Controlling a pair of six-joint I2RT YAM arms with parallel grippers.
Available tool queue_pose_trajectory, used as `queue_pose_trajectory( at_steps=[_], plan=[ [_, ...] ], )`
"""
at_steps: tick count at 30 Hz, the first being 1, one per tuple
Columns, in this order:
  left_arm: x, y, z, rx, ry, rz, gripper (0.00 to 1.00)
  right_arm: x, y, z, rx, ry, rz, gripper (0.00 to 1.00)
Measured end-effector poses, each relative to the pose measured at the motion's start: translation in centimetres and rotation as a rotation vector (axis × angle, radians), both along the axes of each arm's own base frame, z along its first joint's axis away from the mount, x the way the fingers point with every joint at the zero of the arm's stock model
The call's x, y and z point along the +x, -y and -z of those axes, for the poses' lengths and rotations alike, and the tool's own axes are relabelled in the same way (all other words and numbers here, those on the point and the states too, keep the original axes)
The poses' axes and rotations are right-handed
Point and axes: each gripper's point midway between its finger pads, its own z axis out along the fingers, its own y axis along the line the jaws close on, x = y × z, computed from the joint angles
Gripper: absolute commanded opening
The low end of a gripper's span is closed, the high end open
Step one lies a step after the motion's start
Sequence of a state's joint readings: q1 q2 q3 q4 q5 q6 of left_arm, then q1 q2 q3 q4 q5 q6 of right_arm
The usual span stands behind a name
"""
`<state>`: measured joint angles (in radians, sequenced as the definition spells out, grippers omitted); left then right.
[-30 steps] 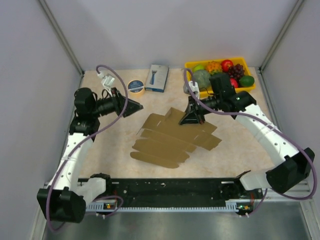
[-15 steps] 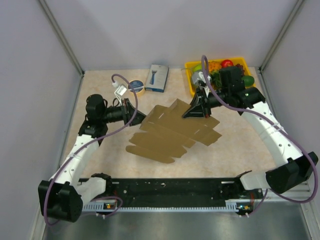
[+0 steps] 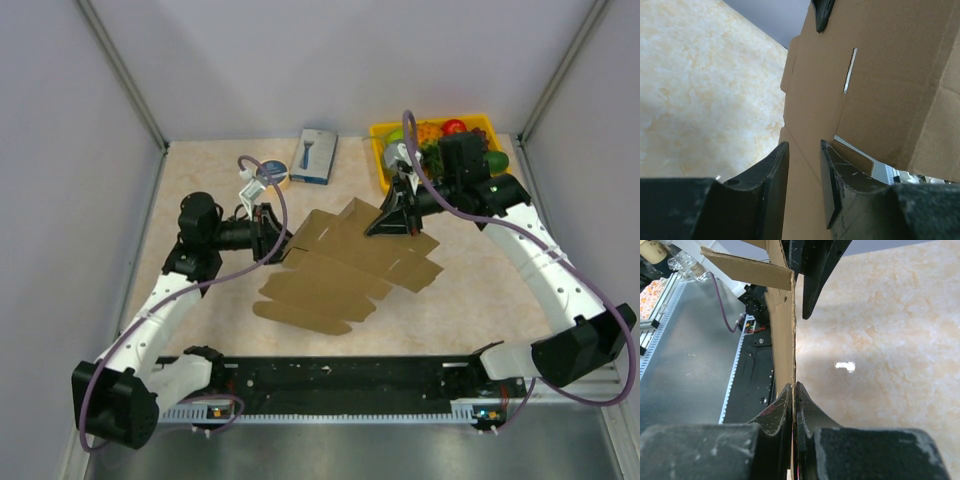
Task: Fold the paper box
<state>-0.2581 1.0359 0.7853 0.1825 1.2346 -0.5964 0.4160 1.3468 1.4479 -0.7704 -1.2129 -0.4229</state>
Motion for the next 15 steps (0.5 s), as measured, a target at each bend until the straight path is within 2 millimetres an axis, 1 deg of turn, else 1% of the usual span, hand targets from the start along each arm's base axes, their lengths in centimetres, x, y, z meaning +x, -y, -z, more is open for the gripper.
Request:
queue_pose_trajectory(
  at_steps=[2,3,6,11,15],
  plan=[
    [-0.30,0.07,-0.02,-0.002,0.005,0.010,0.39,-0.01,0.00,-0.01,0.000,0.000,-0.001,0.00],
    [-0.41,0.09,-0.03,-0.005,0.011,0.016,0.44,-0.01,0.00,-0.01,0.000,0.000,-0.001,0.00],
    [-0.68,0.09,-0.18,-0.010,0.015,0.032,0.51,0.05,0.05,-0.01,0.000,0.000,0.002,0.00],
    [-1.07,-0.08,-0.30,-0.005,0.020,0.028,0.54,0.37,0.30,0.01,0.000,-0.001,0.014,0.00],
    [-1.11,-0.20,-0.81,-0.005,0.030,0.017,0.56,0.39,0.32,0.01,0.000,-0.001,0.015,0.00]
  ],
)
